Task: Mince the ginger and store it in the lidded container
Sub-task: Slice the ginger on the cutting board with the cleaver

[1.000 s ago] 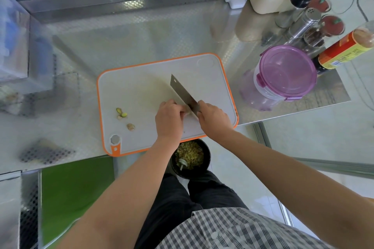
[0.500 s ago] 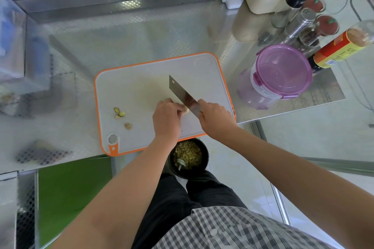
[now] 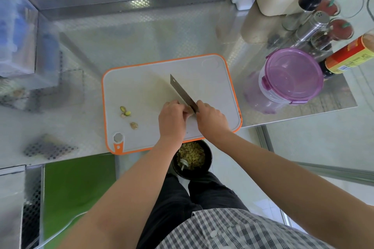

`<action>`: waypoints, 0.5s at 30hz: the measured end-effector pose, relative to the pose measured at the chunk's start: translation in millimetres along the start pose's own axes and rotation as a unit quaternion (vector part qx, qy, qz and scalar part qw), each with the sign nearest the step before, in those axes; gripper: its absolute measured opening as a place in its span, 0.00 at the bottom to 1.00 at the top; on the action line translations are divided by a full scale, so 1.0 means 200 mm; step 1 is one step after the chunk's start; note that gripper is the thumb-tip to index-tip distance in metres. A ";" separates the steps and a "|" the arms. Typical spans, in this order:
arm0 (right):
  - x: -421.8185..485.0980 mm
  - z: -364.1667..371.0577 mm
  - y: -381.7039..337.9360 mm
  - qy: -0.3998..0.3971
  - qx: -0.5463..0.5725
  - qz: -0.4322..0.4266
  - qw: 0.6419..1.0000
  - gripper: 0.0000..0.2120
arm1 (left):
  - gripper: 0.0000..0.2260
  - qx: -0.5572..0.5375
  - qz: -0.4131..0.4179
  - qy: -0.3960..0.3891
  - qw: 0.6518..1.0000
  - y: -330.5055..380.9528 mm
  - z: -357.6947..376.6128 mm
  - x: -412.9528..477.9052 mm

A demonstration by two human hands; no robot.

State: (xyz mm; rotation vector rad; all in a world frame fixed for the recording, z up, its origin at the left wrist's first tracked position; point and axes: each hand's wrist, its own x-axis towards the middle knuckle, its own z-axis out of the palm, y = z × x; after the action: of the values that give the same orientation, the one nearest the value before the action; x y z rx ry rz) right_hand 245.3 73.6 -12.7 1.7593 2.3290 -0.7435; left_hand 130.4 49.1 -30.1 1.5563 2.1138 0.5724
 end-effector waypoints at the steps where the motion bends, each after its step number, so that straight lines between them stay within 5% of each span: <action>1: 0.00 0.00 0.01 0.001 0.006 -0.002 1.000 0.04 | 0.03 -0.001 -0.003 0.000 1.000 0.00 0.00 0.00; 6: -0.04 -0.08 0.07 0.025 0.074 -0.004 0.997 0.04 | 0.02 0.001 -0.007 -0.008 1.000 -0.04 0.03 0.00; 15: -0.09 -0.15 0.04 -0.015 0.019 -0.022 0.999 0.04 | 0.03 -0.003 -0.017 -0.014 1.000 -0.03 0.01 0.00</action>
State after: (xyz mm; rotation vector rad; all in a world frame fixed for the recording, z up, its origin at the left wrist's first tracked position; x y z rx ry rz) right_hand 265.1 73.1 18.5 1.7039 2.3565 -0.8210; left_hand 127.1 48.5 -36.0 1.5131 2.1132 0.5411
